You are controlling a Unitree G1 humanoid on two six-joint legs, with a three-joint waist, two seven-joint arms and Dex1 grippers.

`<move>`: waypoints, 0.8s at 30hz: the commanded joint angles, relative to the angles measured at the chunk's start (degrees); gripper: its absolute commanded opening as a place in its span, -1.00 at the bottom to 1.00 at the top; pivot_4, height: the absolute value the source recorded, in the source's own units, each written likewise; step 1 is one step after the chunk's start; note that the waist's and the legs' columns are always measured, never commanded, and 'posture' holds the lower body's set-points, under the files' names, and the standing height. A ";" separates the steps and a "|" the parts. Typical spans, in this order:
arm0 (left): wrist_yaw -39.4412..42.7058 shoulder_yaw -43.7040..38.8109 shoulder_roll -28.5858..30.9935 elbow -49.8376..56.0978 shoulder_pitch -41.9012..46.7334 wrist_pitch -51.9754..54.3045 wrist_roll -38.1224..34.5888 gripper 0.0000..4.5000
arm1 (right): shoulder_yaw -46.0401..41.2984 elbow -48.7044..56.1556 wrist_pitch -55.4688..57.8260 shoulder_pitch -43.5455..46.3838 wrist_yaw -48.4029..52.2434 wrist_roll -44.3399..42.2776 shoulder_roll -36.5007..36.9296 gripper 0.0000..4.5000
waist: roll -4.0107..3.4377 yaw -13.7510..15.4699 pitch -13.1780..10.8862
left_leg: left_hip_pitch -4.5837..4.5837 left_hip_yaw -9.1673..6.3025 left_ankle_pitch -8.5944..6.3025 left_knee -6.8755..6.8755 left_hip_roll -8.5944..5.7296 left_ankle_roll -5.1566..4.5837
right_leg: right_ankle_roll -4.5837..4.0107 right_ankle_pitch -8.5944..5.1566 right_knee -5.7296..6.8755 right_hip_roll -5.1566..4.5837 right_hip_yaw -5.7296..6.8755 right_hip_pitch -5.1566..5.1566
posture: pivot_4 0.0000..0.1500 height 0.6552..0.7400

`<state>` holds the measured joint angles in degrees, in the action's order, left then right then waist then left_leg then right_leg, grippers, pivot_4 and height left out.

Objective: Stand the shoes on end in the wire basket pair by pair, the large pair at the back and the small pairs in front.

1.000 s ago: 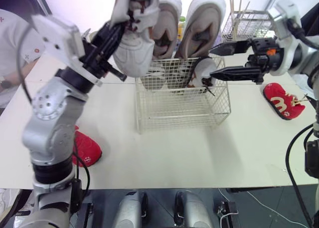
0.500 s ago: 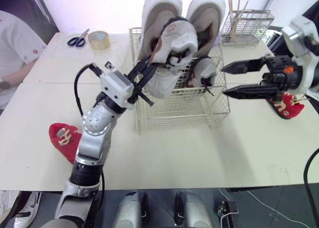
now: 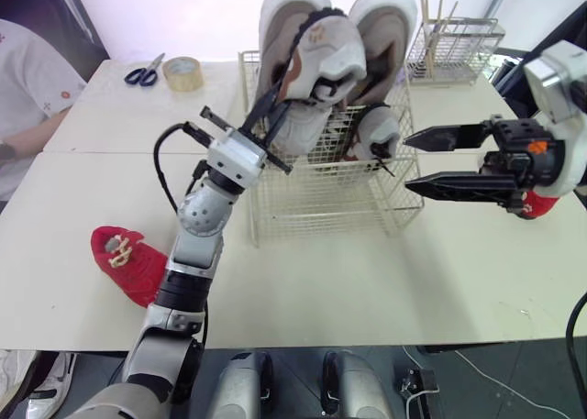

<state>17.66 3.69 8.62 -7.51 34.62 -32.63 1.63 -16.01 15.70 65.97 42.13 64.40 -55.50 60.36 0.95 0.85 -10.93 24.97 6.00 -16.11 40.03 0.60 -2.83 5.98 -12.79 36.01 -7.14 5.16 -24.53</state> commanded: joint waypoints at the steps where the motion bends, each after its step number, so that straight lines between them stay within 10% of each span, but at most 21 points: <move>1: 0.95 0.58 -1.36 -1.35 -2.35 2.95 -3.56 -0.95 | -1.00 1.04 -0.20 0.63 -0.23 -1.50 1.72 1.00 | 0.00 -0.04 0.00 | 0.00 0.00 0.01 0.01 0.00 0.01 | 0.00 0.00 -0.01 0.00 0.00 0.00 | 1.00 1.00; 12: 3.37 1.53 -4.33 5.75 -11.08 21.81 -11.35 -0.95 | -0.40 0.59 -1.45 0.18 -0.40 -1.76 2.19 1.00 | -0.83 0.07 0.70 | -0.17 -0.05 -0.13 0.06 -0.03 -0.22 | -0.02 -0.01 0.00 -0.02 0.02 0.22 | 1.00 1.00; 20: 4.17 1.49 -3.96 15.51 -16.88 30.75 -14.61 0.61 | 1.00 0.04 -2.90 0.59 -0.01 -1.67 1.33 1.00 | -0.99 0.16 0.82 | -0.20 -0.06 -0.14 0.06 -0.04 -0.24 | -0.07 -0.03 0.00 -0.02 0.02 0.26 | 1.00 1.00; 24: 4.25 -0.66 -1.09 20.40 -19.45 34.99 -16.09 0.61 | 2.45 -0.61 -4.11 1.16 0.32 -1.27 0.51 1.00 | -1.03 0.00 0.85 | -0.20 -0.07 -0.15 0.06 -0.04 -0.25 | -0.20 -0.11 -0.01 -0.02 0.01 0.26 | 1.00 1.00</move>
<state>21.85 3.42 6.85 13.33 16.92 -0.89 -14.01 -13.06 15.15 63.14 42.12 64.42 -56.50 60.99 -0.09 0.86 -10.09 24.77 5.94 -16.25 40.08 0.56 -3.08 5.78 -12.91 36.01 -7.16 5.18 -24.27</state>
